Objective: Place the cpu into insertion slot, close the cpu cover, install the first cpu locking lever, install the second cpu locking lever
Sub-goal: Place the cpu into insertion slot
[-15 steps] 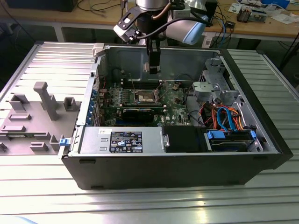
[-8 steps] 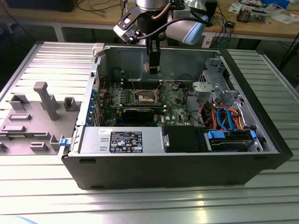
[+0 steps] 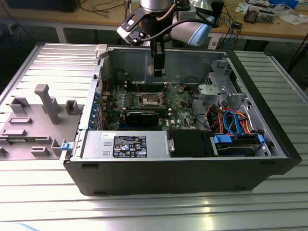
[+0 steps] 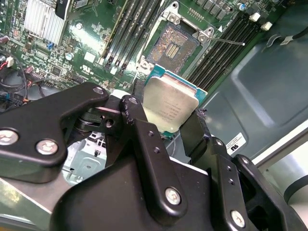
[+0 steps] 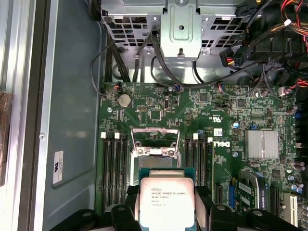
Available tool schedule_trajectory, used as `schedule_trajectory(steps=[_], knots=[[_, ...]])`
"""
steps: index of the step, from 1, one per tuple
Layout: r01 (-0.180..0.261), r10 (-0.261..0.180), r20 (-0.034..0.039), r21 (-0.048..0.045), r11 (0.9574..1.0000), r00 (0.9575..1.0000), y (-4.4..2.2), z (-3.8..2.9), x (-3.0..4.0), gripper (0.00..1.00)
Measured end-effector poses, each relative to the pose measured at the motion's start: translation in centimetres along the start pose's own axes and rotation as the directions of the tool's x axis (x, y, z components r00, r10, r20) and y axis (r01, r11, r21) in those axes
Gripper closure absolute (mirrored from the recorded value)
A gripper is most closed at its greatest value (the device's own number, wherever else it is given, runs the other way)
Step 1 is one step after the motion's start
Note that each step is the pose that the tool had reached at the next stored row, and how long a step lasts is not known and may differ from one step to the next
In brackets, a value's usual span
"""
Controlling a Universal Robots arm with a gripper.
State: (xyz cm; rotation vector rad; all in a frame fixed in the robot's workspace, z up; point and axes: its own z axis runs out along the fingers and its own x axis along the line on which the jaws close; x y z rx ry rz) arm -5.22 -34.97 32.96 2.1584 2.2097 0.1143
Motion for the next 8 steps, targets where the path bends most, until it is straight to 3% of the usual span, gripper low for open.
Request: schedule_trajectory(steps=[8], knots=[[0.000,0.000,0.0000,0.0000,1.0000,1.0000,-0.01,0.13,0.00,0.46]])
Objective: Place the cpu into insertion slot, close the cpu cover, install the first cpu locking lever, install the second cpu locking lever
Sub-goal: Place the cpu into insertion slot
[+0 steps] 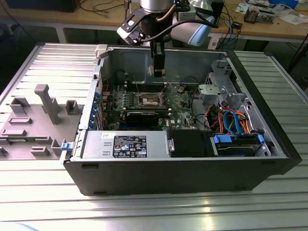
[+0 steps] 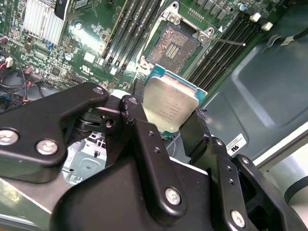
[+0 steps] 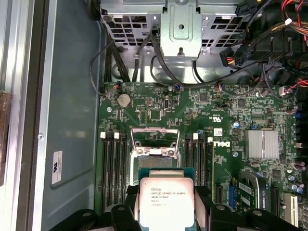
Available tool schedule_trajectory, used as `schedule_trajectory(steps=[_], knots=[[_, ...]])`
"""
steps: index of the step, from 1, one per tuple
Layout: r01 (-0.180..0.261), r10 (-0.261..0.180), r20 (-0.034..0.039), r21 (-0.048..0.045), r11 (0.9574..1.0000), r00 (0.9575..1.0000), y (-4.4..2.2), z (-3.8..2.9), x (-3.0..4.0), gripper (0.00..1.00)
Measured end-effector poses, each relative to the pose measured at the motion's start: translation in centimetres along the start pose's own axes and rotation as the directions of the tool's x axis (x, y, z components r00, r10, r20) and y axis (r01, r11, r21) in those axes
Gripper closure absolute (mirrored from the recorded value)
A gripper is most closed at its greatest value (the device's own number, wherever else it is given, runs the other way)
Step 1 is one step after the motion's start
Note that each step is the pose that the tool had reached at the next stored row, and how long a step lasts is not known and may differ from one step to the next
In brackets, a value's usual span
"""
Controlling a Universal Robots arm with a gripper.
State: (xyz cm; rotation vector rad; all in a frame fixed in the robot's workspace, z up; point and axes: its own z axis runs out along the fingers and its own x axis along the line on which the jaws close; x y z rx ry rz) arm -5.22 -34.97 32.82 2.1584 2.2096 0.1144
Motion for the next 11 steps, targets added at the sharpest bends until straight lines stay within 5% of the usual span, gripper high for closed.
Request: schedule_trajectory(steps=[11], knots=[[0.000,0.000,-0.0002,-0.0001,1.0000,1.0000,-0.02,0.21,0.00,0.46]])
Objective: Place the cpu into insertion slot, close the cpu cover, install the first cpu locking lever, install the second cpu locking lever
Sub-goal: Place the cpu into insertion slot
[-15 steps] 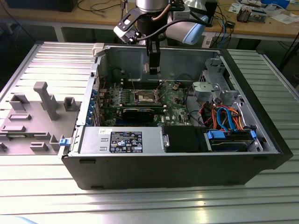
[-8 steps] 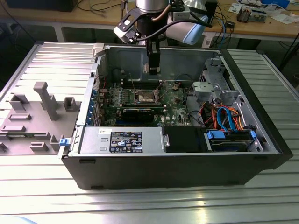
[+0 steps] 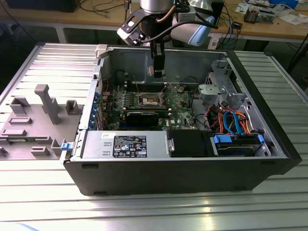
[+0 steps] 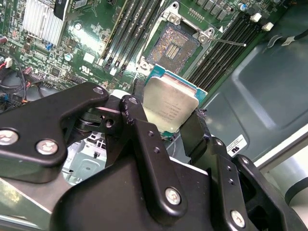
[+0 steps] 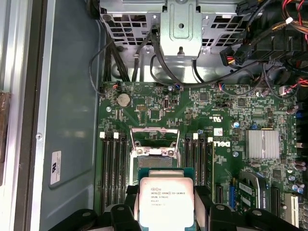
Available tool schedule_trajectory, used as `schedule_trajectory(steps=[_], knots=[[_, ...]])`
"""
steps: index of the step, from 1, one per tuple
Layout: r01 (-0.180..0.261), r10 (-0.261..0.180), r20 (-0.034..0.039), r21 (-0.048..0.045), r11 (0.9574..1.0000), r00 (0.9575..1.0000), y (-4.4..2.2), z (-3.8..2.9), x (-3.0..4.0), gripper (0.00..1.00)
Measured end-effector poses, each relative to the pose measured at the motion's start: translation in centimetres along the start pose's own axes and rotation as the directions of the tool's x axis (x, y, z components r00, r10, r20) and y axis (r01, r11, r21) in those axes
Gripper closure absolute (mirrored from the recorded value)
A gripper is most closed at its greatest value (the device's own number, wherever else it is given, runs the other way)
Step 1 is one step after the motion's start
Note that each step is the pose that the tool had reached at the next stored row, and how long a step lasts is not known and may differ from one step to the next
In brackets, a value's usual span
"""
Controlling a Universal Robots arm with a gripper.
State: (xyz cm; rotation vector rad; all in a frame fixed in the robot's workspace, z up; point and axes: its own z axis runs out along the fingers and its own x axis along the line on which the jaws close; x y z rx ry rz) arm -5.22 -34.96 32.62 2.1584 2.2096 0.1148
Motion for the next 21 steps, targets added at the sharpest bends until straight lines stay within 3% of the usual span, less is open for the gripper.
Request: schedule_trajectory(steps=[21], knots=[[0.000,0.000,0.0002,0.0002,1.0000,1.0000,-0.09,0.97,-0.02,0.46]])
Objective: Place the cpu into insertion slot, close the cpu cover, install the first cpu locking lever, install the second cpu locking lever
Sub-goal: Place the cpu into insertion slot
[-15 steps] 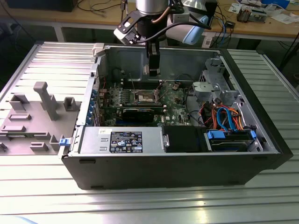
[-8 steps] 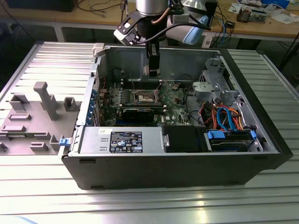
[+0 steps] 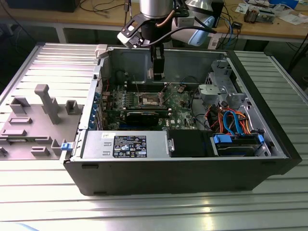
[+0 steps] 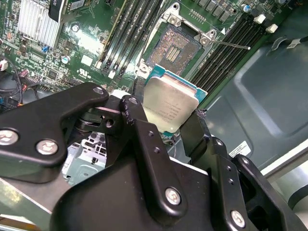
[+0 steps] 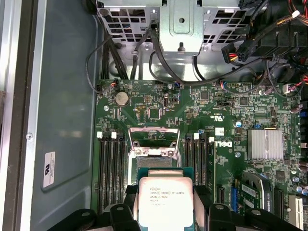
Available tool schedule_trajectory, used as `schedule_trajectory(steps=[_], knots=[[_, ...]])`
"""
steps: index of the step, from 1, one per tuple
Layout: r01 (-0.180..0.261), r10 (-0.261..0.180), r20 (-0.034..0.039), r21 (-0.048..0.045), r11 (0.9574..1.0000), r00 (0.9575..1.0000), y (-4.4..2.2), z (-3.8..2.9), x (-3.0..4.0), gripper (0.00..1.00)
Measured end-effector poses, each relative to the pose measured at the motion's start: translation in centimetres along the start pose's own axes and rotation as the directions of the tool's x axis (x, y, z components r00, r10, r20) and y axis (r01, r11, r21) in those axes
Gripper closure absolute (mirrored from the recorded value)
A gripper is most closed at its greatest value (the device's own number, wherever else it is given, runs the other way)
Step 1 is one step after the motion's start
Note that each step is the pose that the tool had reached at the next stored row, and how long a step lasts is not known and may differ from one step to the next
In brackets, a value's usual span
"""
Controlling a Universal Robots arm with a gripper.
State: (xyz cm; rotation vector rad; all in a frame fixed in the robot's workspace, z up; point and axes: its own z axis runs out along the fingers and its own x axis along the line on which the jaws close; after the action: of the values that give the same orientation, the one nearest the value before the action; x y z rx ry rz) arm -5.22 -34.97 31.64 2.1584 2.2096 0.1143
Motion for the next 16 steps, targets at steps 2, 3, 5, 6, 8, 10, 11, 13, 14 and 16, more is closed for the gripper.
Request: schedule_trajectory(steps=[2,3,5,6,8,10,11,13,14,16], knots=[[0.000,0.000,0.0000,0.0000,1.0000,1.0000,0.00,0.02,0.00,0.46],[0.000,0.000,0.0000,0.0000,1.0000,1.0000,0.00,0.03,0.00,0.46],[0.000,0.000,0.0000,0.0001,1.0000,1.0000,0.00,0.04,0.00,0.46],[0.000,0.000,0.0000,0.0000,1.0000,1.0000,0.00,0.04,0.00,0.46],[0.000,0.000,0.0000,0.0000,1.0000,1.0000,0.00,0.04,0.00,0.46],[0.000,0.000,0.0000,0.0000,1.0000,1.0000,0.00,0.05,0.00,0.46],[0.000,0.000,-0.0001,0.0000,1.0000,1.0000,0.00,0.06,0.00,0.46],[0.000,0.000,0.0005,-0.0001,1.0000,1.0000,0.00,0.09,0.00,0.46],[0.000,0.000,0.0015,-0.0003,1.0000,1.0000,-0.01,0.13,0.01,0.46],[0.000,0.000,0.0021,-0.0004,1.0000,1.0000,-0.06,0.43,0.05,0.46]])
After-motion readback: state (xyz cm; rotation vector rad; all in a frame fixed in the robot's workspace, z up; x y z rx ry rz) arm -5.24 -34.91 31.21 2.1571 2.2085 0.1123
